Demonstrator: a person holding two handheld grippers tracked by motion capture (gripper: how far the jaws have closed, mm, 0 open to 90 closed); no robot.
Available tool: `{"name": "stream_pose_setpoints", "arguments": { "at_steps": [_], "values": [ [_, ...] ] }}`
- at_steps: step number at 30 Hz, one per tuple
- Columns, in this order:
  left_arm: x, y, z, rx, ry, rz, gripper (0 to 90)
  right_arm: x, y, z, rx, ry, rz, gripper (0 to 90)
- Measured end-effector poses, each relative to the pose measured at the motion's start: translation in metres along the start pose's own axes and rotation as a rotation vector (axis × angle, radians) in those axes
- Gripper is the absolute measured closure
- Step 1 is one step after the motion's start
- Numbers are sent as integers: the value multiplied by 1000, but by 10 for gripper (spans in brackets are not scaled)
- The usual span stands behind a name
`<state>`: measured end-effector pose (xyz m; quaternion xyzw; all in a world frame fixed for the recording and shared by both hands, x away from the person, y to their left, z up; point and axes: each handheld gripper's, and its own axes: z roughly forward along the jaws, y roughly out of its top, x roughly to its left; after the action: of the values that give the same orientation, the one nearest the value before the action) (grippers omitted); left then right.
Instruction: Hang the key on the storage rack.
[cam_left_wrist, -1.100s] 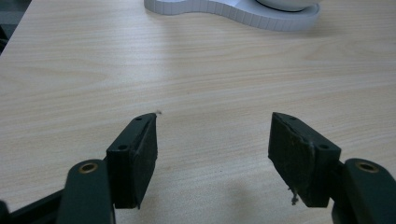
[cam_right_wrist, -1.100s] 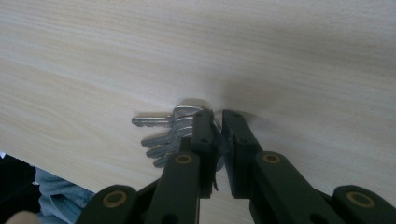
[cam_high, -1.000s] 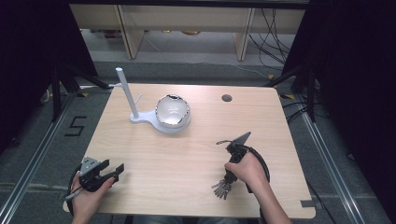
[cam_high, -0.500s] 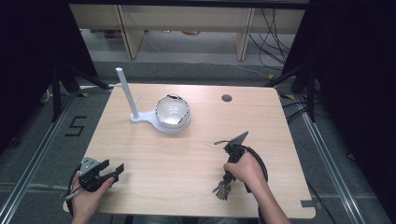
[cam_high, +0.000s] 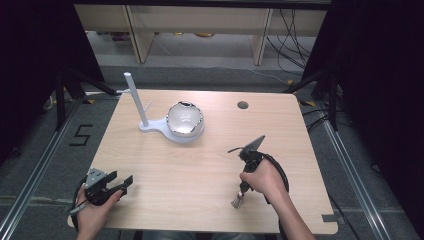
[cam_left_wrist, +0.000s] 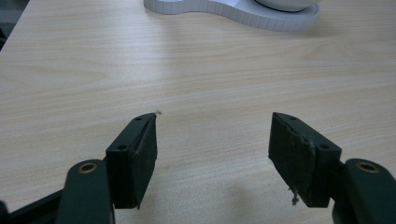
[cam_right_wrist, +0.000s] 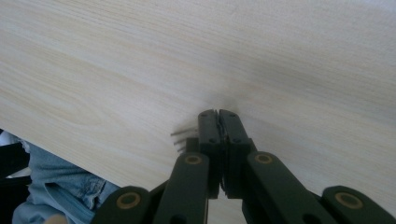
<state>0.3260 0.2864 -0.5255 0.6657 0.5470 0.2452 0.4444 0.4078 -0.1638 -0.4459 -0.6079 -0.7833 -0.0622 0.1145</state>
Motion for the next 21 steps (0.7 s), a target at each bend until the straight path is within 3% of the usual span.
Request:
{"name": "stream_pose_setpoints", "arguments": {
  "at_steps": [4,7,9,10,11,12,14,15,19,20,21],
  "values": [
    [-2,0,-1,-9,-1,7,322,5,1,-12,-5,-21,-26,895],
    [-7,1,-1,-44,-47,16,315,8,3,-20,-16,-25,-36,895],
    [-15,5,-1,-75,-84,48,314,10,4,-27,-32,-32,-45,894],
    [-15,5,-1,-75,-84,48,316,10,4,-27,-32,-32,-45,894],
    [-26,10,-1,-90,-135,71,323,12,5,-35,-55,-37,-53,895],
    [-26,10,-1,-90,-135,71,328,12,5,-35,-55,-37,-53,895],
    [-42,16,0,-73,-207,121,349,16,7,-44,-63,-33,-56,894],
    [-58,18,3,-69,-276,145,361,18,8,-47,-67,-32,-52,895],
    [-95,26,9,-33,-418,225,412,23,10,-54,-87,-42,-85,895],
    [-105,29,11,-22,-452,246,412,25,10,-56,-79,-42,-72,895],
    [-116,33,13,-3,-485,279,408,26,10,-57,-88,-41,-95,895]
  ]
}}
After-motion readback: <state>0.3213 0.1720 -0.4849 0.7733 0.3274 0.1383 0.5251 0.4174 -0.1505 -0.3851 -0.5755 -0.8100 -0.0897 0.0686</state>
